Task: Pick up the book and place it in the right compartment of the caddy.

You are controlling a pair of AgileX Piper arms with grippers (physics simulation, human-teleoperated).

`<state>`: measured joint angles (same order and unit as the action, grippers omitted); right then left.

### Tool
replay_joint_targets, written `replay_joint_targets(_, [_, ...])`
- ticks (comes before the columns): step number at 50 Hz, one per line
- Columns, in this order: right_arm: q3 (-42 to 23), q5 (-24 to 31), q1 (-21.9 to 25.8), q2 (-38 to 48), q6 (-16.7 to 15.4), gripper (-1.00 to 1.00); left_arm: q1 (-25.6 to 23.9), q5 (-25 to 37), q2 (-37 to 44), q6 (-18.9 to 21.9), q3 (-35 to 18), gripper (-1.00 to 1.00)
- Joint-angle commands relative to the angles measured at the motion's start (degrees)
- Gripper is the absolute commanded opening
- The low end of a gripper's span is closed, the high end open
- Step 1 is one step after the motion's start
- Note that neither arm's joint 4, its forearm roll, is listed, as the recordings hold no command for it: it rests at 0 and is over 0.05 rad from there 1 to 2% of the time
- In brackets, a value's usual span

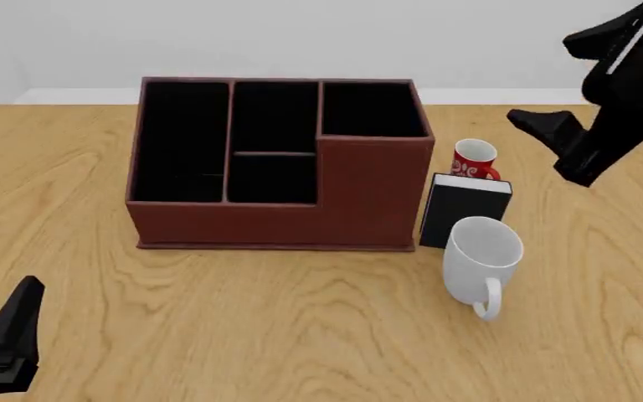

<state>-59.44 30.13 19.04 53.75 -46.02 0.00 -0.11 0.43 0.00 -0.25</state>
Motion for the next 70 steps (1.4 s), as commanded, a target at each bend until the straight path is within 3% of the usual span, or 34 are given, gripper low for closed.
replay_joint_targets(1, [-10.6,11.0,1.9,7.8,-5.8,1.0,0.0,0.0,0.0,0.0,0.0,1.0])
replay_joint_targets(6, [-18.1,16.2,1.5,12.4,-6.1,1.0,0.0,0.0,0.0,0.0,0.0,1.0])
replay_joint_targets(10, [-21.8,18.5,0.0,15.4,-8.6,1.0,0.0,0.0,0.0,0.0,0.0,1.0])
replay_joint_targets(12, [-24.4,20.3,-0.2,16.9,-7.9,1.0,0.0,0.0,0.0,0.0,0.0,1.0])
replay_joint_targets(13, [-24.5,21.1,-1.2,17.9,-10.3,1.0,0.0,0.0,0.0,0.0,0.0,1.0])
replay_joint_targets(16, [-29.2,24.5,-2.1,21.1,-10.1,1.0,0.0,0.0,0.0,0.0,0.0,1.0])
replay_joint_targets(18, [-31.1,26.9,-3.4,23.2,-12.1,1.0,0.0,0.0,0.0,0.0,0.0,1.0])
replay_joint_targets(19, [-33.3,28.1,-3.1,24.3,-10.4,1.0,0.0,0.0,0.0,0.0,0.0,1.0])
replay_joint_targets(22, [-38.3,32.3,-2.5,27.1,-9.7,1.0,0.0,0.0,0.0,0.0,0.0,1.0])
replay_joint_targets(28, [-43.2,36.3,-4.0,31.3,-11.1,1.0,0.0,0.0,0.0,0.0,0.0,1.0])
replay_joint_targets(30, [-46.8,38.9,-4.2,33.5,-9.7,1.0,0.0,0.0,0.0,0.0,0.0,1.0])
replay_joint_targets(33, [-45.7,39.4,-6.0,34.4,-11.5,1.0,0.0,0.0,0.0,0.0,0.0,1.0])
replay_joint_targets(38, [-48.3,39.7,-7.6,36.7,-9.8,1.0,0.0,0.0,0.0,0.0,0.0,1.0])
replay_joint_targets(39, [-47.3,39.7,-8.0,36.5,-11.0,1.0,0.0,0.0,0.0,0.0,0.0,1.0])
replay_joint_targets(48, [-46.7,39.7,-10.8,39.1,-11.2,1.0,0.0,0.0,0.0,0.0,0.0,1.0])
replay_joint_targets(70, [-45.6,39.8,-8.1,42.8,-8.4,1.0,0.0,0.0,0.0,0.0,0.0,1.0])
